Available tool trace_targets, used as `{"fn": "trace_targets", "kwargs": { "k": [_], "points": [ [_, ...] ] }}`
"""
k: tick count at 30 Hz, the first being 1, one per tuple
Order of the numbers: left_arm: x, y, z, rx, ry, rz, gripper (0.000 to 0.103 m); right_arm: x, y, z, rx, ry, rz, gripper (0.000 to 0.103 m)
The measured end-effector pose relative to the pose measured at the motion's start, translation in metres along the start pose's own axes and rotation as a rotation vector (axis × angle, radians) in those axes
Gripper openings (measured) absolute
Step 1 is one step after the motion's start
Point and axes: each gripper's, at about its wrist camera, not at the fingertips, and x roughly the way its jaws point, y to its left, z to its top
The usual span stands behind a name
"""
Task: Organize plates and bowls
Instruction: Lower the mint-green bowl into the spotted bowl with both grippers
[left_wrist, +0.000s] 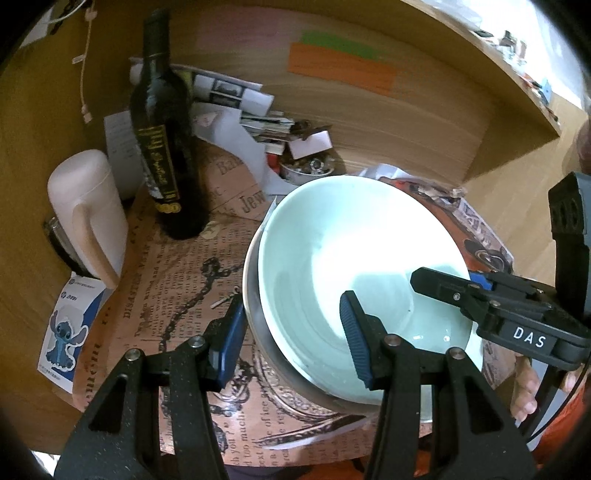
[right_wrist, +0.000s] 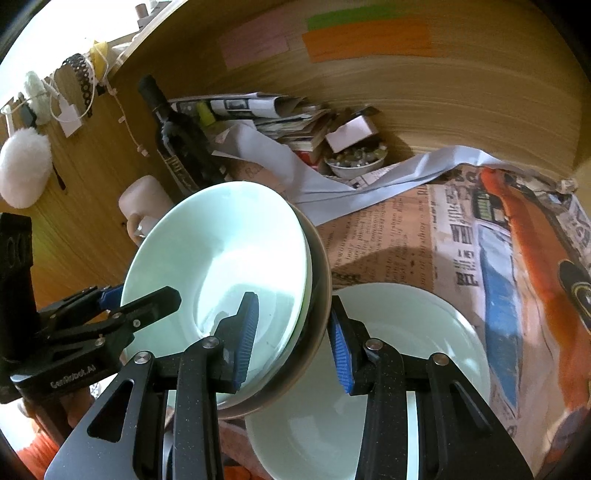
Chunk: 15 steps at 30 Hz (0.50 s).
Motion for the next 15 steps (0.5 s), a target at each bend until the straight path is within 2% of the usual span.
{"fn": "trace_targets", "kwargs": {
  "k": [15],
  "points": [
    [-0.003,-0.040,-0.012,0.048,0.002,-0.037,0.051,-0.032,-0.026,-0.018,0.028,-0.022,-0.037,0.034]
  ]
}}
